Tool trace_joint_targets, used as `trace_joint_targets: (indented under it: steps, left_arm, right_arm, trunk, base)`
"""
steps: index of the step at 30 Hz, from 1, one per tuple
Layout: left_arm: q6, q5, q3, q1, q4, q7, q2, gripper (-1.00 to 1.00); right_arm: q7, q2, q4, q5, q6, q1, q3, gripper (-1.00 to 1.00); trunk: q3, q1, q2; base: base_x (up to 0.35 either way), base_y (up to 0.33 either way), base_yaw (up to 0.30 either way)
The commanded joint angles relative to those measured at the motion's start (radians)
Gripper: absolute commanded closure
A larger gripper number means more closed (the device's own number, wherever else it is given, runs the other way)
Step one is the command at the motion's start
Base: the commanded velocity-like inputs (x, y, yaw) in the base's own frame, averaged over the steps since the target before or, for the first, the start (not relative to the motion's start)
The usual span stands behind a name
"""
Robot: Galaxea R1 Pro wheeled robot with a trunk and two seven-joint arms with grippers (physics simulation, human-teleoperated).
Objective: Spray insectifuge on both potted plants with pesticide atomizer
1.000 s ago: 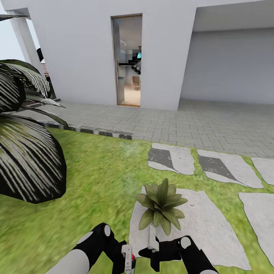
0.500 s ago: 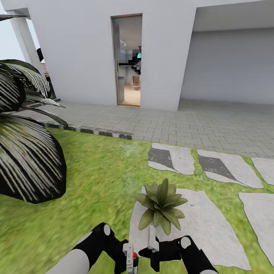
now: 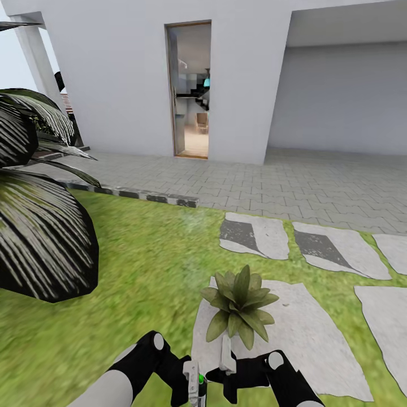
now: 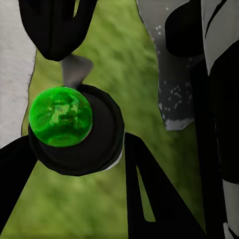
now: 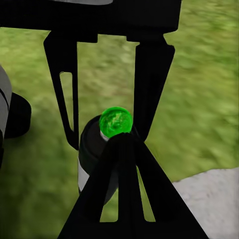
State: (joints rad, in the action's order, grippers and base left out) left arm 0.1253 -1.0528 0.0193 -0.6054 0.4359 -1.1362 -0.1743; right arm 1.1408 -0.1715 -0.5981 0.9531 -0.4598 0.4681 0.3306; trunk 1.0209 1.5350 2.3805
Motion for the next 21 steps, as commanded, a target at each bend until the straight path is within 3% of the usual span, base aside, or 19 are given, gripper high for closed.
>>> trace_joint_targets:
  steps: [1, 5, 6, 8, 11, 14, 15, 19, 21]
  left_arm:
    - [0.010, -0.007, 0.000, 0.000, 0.001, 0.000, 0.000, 1.00]
    - [0.006, -0.022, 0.008, 0.008, 0.001, 0.008, 0.000, 1.00]
    - [0.004, -0.024, 0.009, 0.008, 0.002, 0.013, 0.013, 1.00]
    - [0.000, -0.025, 0.010, 0.009, 0.006, 0.018, 0.066, 1.00]
    - [-0.005, -0.024, 0.005, 0.009, 0.010, 0.021, 0.165, 1.00]
    - [-0.006, -0.023, -0.001, 0.009, 0.010, 0.023, 0.211, 1.00]
    - [-0.007, -0.019, -0.003, 0.009, 0.011, 0.023, 0.227, 1.00]
    - [-0.024, -0.012, -0.009, 0.009, 0.012, 0.028, 0.252, 1.00]
    - [-0.076, -0.010, -0.047, 0.009, 0.013, 0.057, 0.254, 1.00]
  right_arm:
    - [0.005, -0.002, -0.001, 0.007, -0.004, 0.001, 0.008, 1.00]
    - [0.005, -0.002, 0.002, 0.007, -0.004, 0.001, 0.008, 1.00]
    - [0.005, -0.002, 0.003, 0.007, -0.004, 0.001, 0.008, 1.00]
    - [0.005, -0.001, 0.005, 0.007, -0.005, 0.001, 0.008, 1.00]
    - [0.005, 0.003, 0.006, 0.008, -0.005, 0.000, 0.007, 1.00]
    - [0.005, 0.006, 0.006, 0.009, -0.005, 0.001, 0.009, 1.00]
    - [0.004, 0.009, 0.005, 0.010, -0.006, 0.000, 0.010, -1.00]
    - [-0.001, 0.034, 0.005, 0.012, -0.006, 0.000, 0.013, -1.00]
    - [-0.003, 0.060, 0.004, 0.013, -0.008, 0.000, 0.014, -1.00]
  trunk:
    - [0.001, 0.000, 0.000]
    - [0.001, 0.000, 0.000]
    - [0.001, 0.000, 0.000]
    - [0.001, 0.000, 0.000]
    - [0.001, 0.000, 0.000]
    - [0.001, 0.000, 0.000]
    - [0.001, 0.000, 0.000]
    - [0.001, 0.000, 0.000]
    - [0.001, 0.000, 0.000]
  base:
    - [0.000, 0.000, 0.000]
    - [0.000, 0.000, 0.000]
    - [0.000, 0.000, 0.000]
    - [0.000, 0.000, 0.000]
    - [0.000, 0.000, 0.000]
    - [0.000, 0.000, 0.000]
    - [0.000, 0.000, 0.000]
    - [0.000, 0.000, 0.000]
    - [0.000, 0.000, 0.000]
